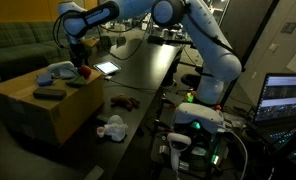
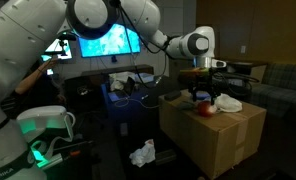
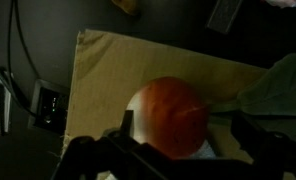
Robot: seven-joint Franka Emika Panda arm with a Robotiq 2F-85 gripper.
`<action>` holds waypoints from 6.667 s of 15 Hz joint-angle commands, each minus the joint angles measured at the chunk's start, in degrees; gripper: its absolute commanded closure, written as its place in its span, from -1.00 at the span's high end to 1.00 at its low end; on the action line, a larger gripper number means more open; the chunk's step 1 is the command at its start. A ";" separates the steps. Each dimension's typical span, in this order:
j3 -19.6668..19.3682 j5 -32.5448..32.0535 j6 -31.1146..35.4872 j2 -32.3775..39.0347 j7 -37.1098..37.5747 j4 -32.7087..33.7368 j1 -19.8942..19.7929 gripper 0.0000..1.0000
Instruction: Switch between the objects on the box and on the table one by one
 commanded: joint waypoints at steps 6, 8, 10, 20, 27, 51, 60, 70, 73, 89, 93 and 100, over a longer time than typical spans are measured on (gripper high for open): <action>0.88 1.49 4.40 -1.81 -1.09 -7.24 -1.25 1.00; 0.67 1.51 6.83 -1.89 -0.35 -8.02 -1.43 1.00; 0.36 1.31 9.19 -2.01 0.27 -8.55 -1.62 1.00; -3.17 -1.56 18.82 -2.22 7.24 -11.11 0.04 -0.21; -3.07 -2.67 19.62 -8.13 7.22 -19.47 1.21 -0.79; -5.53 -2.16 36.39 -19.29 20.16 -64.46 1.48 -0.84; -8.04 -0.98 37.06 -11.47 24.16 -59.02 2.86 0.37; -6.45 0.18 38.64 -14.02 28.95 -61.12 6.31 0.99; -4.37 2.09 41.38 -14.94 31.27 -62.93 9.21 1.00; -0.61 11.30 54.38 -6.34 36.97 -61.59 23.03 1.00; -1.59 11.70 55.11 -2.78 36.58 -58.73 23.77 1.00; -3.03 12.22 54.68 3.37 35.65 -53.02 22.76 1.00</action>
